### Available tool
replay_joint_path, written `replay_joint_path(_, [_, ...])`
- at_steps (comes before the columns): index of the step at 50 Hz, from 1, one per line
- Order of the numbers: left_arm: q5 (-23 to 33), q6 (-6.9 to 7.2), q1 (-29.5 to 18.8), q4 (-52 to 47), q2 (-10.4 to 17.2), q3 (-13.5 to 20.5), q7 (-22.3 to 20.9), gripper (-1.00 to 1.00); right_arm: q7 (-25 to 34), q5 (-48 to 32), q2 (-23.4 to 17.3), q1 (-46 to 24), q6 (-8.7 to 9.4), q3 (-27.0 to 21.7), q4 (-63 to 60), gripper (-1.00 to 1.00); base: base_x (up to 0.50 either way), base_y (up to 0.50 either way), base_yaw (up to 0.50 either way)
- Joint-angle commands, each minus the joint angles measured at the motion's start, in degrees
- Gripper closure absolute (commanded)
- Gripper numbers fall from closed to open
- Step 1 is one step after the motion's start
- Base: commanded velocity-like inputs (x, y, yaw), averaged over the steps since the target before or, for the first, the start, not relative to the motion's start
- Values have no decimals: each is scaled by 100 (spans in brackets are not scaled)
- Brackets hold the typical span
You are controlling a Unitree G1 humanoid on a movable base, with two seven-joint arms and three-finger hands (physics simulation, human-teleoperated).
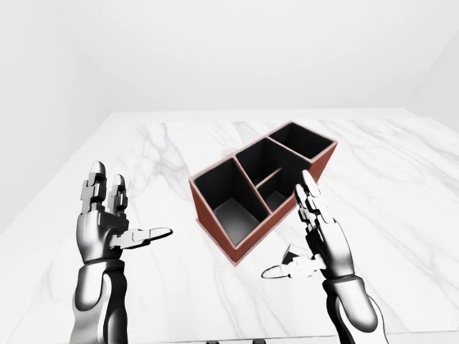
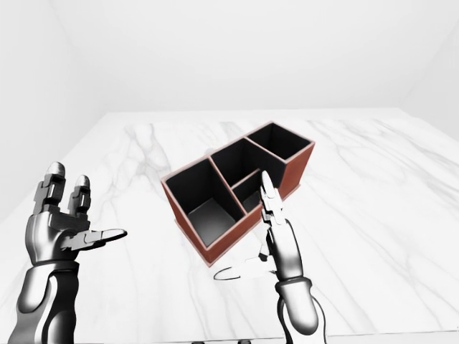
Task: Pick up the book and place it in the left compartment of the caddy.
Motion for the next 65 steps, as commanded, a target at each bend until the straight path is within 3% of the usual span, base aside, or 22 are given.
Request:
replay_joint_path(1, [-9,0,3,-26,-2,7,1,-100,19,25,13,1,0,-26,1,-100,50,9,0])
replay_joint_path(15, [-17,0,0,-23,3,12,2,-100,-18,53,41,-62,0,-106,132,-100,49,9,0])
replay_joint_path(28, [8,0,8,-14,-5,-7,6,-100,143,-141,19,190,0,-303,127,-100,3,1,0])
replay_joint_path(38, [0,0,19,-75,-10,23,-2,-100,340,-905,46,934,0,-635,-296,-100,0,0,0])
replay_joint_path(54, [46,0,-7,10,-8,-13,10,-100,516,-1331,367,1052,0,-910,-349,-100,0,0,0])
replay_joint_path(56, [47,0,-34,92,9,3,17,-100,361,-1838,337,961,0,-921,-143,-100,0,0,0])
replay_joint_path(62, [63,0,9,8,-2,-17,39,-100,678,-2126,367,985,0,-899,-612,-100,0,0,0])
replay_joint_path(63, [43,0,52,-94,-9,-4,34,-100,998,-2193,223,1128,0,-1208,-540,-100,0,0,0])
replay_joint_path(65, [43,0,53,-90,-20,10,17,-100,1195,-2283,362,1108,0,-1318,-520,-100,0,0,0])
